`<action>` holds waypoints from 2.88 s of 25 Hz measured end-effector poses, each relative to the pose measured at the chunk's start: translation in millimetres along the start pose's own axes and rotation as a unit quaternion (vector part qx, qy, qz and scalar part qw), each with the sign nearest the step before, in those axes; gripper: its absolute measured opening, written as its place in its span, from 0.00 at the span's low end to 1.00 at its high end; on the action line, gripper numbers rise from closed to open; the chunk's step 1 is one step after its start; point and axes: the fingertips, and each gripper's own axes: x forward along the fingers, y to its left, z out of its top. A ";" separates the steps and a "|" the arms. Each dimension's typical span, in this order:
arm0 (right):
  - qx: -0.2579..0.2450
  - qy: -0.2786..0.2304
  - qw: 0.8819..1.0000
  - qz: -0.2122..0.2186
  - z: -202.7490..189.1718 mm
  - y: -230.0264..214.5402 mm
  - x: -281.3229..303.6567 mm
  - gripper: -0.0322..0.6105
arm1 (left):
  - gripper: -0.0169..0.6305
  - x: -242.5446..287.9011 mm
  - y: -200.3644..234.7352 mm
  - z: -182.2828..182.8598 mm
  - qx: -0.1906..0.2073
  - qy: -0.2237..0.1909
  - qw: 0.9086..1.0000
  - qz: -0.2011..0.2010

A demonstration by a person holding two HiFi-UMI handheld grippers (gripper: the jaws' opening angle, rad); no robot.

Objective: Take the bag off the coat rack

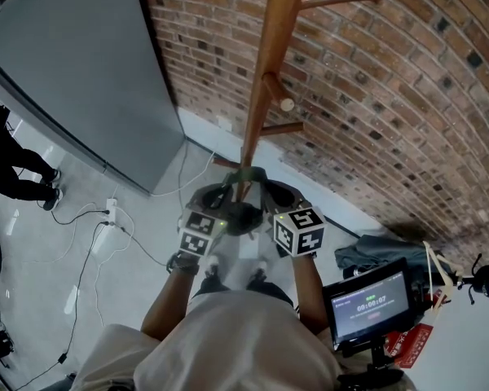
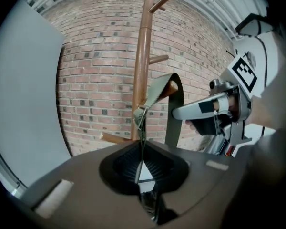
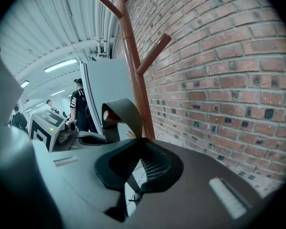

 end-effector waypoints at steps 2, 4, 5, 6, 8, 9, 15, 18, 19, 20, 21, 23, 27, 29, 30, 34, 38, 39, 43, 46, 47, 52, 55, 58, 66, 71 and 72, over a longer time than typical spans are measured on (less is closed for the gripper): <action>-0.003 -0.009 1.000 0.000 7.5 1.8 -6.0 0.06 | 0.05 -6.5 -0.4 7.2 0.001 -0.008 1.000 -0.002; -0.006 -0.020 1.000 0.001 16.4 3.0 -12.1 0.06 | 0.05 -13.3 0.0 14.6 0.005 -0.014 1.000 -0.002; -0.008 -0.025 1.000 0.001 21.1 3.5 -15.4 0.06 | 0.05 -16.8 0.9 18.5 0.006 -0.017 1.000 -0.001; -0.010 -0.030 0.999 0.000 25.9 4.0 -19.0 0.06 | 0.05 -20.4 2.0 22.5 0.007 -0.021 1.000 0.001; -0.014 -0.039 0.999 0.000 34.8 4.8 -27.0 0.06 | 0.05 -27.5 3.3 30.7 0.009 -0.031 0.999 0.005; -0.015 -0.043 0.999 0.001 38.8 5.4 -31.1 0.06 | 0.05 -31.0 3.1 34.7 0.009 -0.037 0.999 0.006; -0.025 -0.073 0.997 0.014 64.9 12.5 -52.5 0.06 | 0.05 -51.3 -0.7 61.8 0.019 -0.069 0.997 0.010; -0.038 -0.089 0.995 0.027 79.0 20.5 -62.5 0.06 | 0.05 -63.9 -1.0 72.4 0.018 -0.081 0.996 0.014; -0.037 -0.095 0.994 0.035 83.4 22.9 -66.4 0.06 | 0.05 -67.6 -1.1 75.7 0.017 -0.086 0.996 0.016; -0.030 -0.103 0.993 0.046 87.9 25.1 -70.7 0.06 | 0.05 -71.0 -1.4 78.9 0.017 -0.091 0.996 0.017; -0.019 -0.113 0.992 0.058 92.8 27.1 -75.5 0.06 | 0.05 -74.5 -1.8 82.5 0.017 -0.095 0.995 0.018; 0.000 -0.133 0.988 0.078 102.9 30.4 -85.4 0.06 | 0.05 -81.8 -3.9 91.6 0.024 -0.103 0.994 0.018; -0.006 -0.159 0.983 0.096 120.8 37.2 -100.8 0.06 | 0.05 -93.3 -10.9 115.6 0.052 -0.116 0.992 0.013; -0.009 -0.172 0.980 0.105 129.4 41.6 -107.2 0.06 | 0.05 -98.2 -12.3 128.5 0.056 -0.127 0.990 0.010; -0.010 -0.176 0.978 0.108 132.8 43.3 -109.8 0.06 | 0.05 -100.7 -12.6 134.1 0.057 -0.132 0.990 0.010; -0.003 -0.193 0.973 0.124 143.7 47.8 -117.9 0.06 | 0.05 -107.1 -14.0 149.1 0.062 -0.146 0.987 0.009; -0.002 -0.205 0.969 0.137 156.6 52.8 -124.1 0.06 | 0.05 -112.8 -16.3 164.4 0.068 -0.161 0.985 0.007; -0.006 -0.207 0.969 0.139 159.8 54.7 -125.5 0.06 | 0.05 -115.0 -16.5 168.7 0.071 -0.165 0.984 0.007; -0.021 -0.214 0.967 0.139 169.4 59.3 -128.7 0.06 | 0.05 -122.5 -15.5 183.0 0.077 -0.179 0.981 0.009; -0.022 -0.217 0.966 0.142 173.6 61.7 -130.6 0.06 | 0.05 -125.6 -14.4 187.1 0.077 -0.184 0.980 0.010; -0.023 -0.217 0.966 0.142 174.5 62.4 -131.0 0.06 | 0.05 -126.4 -14.2 187.7 0.076 -0.185 0.980 0.010; -0.028 -0.211 0.968 0.134 173.8 60.9 -128.8 0.06 | 0.05 -125.6 -12.4 185.5 0.070 -0.181 0.981 0.011; -0.031 -0.207 0.969 0.133 171.7 60.5 -125.3 0.06 | 0.05 -123.8 -10.3 183.5 0.068 -0.178 0.982 0.012; -0.032 -0.204 0.969 0.132 170.9 59.7 -121.9 0.06 | 0.05 -122.0 -8.5 183.0 0.068 -0.177 0.982 0.012; -0.028 -0.193 0.972 0.127 166.0 55.2 -115.4 0.06 | 0.05 -116.7 -7.3 177.2 0.064 -0.164 0.984 0.010; -0.031 -0.187 0.974 0.125 164.1 56.3 -110.9 0.06 | 0.05 -115.4 -5.5 173.7 0.062 -0.158 0.985 0.009; -0.032 -0.185 0.974 0.125 163.6 56.4 -110.0 0.06 | 0.05 -115.0 -5.4 172.8 0.062 -0.157 0.986 0.009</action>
